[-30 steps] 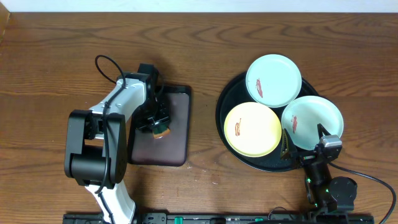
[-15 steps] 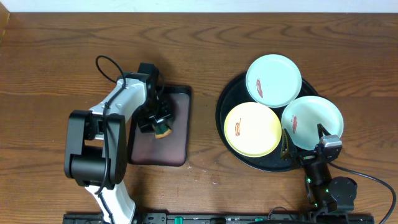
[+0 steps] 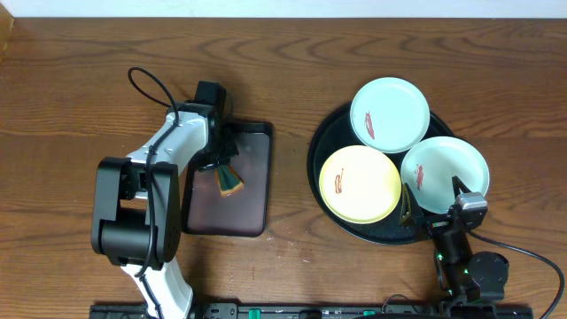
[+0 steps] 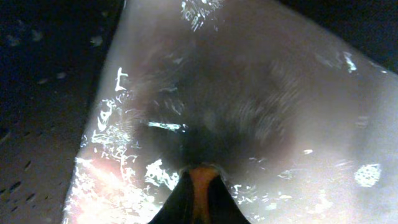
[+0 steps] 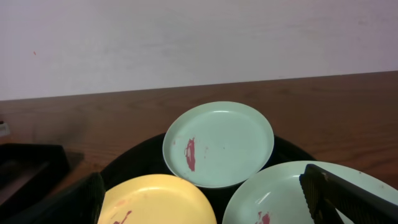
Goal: Clean dirty plates on tray and stack at the side
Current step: 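Lift the sponge with the left gripper off the tray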
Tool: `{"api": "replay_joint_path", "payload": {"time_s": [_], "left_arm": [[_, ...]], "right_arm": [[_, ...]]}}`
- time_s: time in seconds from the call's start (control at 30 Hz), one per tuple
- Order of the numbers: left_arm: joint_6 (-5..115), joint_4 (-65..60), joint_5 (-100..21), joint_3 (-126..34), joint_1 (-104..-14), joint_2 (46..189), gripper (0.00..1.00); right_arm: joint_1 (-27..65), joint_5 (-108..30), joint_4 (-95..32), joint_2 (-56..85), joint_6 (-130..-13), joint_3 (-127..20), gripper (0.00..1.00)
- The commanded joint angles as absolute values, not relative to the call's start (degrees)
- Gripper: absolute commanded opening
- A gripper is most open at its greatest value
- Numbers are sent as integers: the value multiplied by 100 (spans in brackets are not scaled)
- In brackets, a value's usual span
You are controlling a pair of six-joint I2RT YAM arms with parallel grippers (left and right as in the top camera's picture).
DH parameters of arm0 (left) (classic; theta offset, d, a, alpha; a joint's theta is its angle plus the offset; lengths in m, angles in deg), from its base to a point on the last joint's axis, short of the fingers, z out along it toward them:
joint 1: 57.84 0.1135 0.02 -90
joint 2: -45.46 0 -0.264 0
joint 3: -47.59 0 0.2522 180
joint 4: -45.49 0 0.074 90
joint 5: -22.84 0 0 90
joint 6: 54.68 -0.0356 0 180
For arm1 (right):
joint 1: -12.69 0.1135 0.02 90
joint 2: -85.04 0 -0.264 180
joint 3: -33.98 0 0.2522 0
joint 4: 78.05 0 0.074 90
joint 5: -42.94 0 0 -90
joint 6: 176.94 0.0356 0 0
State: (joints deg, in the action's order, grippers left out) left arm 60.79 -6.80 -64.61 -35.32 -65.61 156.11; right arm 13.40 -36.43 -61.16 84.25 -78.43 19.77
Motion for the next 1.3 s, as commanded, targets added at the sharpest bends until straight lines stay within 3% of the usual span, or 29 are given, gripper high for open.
{"api": "replay_joint_path", "payload": {"time_s": [0.0, 0.03, 0.23, 0.27, 0.4, 0.47, 0.5, 0.6, 0.67, 0.8, 0.9, 0.93, 1.03, 1.17, 1.27], "left_arm": [[6092, -765, -6511, -3451, -6554, 15788, 66], [6092, -898, -6343, -3451, -6554, 15788, 85], [6090, -1471, -5762, -3451, -6554, 15788, 87], [6088, -1473, -5762, -3451, -6554, 15788, 81], [6092, -1405, -5768, -3451, -6554, 15788, 23], [6090, -1353, -5770, -3451, -6554, 15788, 11], [6090, -1285, -5773, -3451, -6554, 15788, 10], [6088, -1209, -5773, -3451, -6554, 15788, 17], [6090, -1143, -5770, -3451, -6554, 15788, 60], [6090, -1123, -5770, -3453, -6554, 15788, 67], [6090, -1128, -5770, -3453, -6554, 15788, 66], [6088, -1128, -5768, -3453, -6554, 15788, 57], [6090, -1123, -5770, -3453, -6552, 15786, 48], [6088, -1126, -5770, -3457, -6552, 15786, 10], [6086, -1252, -5768, -3569, -6552, 15758, 7]], "right_arm": [[1386, -3654, -6107, 8440, -7889, 1990, 99], [1386, -3654, -6107, 8438, -7889, 1990, 99], [1386, -3652, -6107, 8438, -7889, 1990, 99], [1386, -3652, -6107, 8438, -7889, 1990, 99], [1386, -3654, -6107, 8438, -7889, 1990, 99], [1386, -3654, -6107, 8438, -7889, 1990, 99], [1386, -3652, -6107, 8438, -7889, 1990, 99], [1386, -3652, -6107, 8438, -7889, 1990, 99], [1386, -3654, -6107, 8438, -7889, 1990, 99], [1386, -3654, -6107, 8438, -7889, 1990, 99], [1386, -3654, -6107, 8438, -7889, 1990, 99], [1386, -3654, -6107, 8438, -7889, 1990, 99], [1386, -3654, -6107, 8438, -7889, 1990, 99], [1386, -3654, -6107, 8438, -7889, 1990, 99], [1386, -3652, -6107, 8438, -7889, 1990, 99]]}}
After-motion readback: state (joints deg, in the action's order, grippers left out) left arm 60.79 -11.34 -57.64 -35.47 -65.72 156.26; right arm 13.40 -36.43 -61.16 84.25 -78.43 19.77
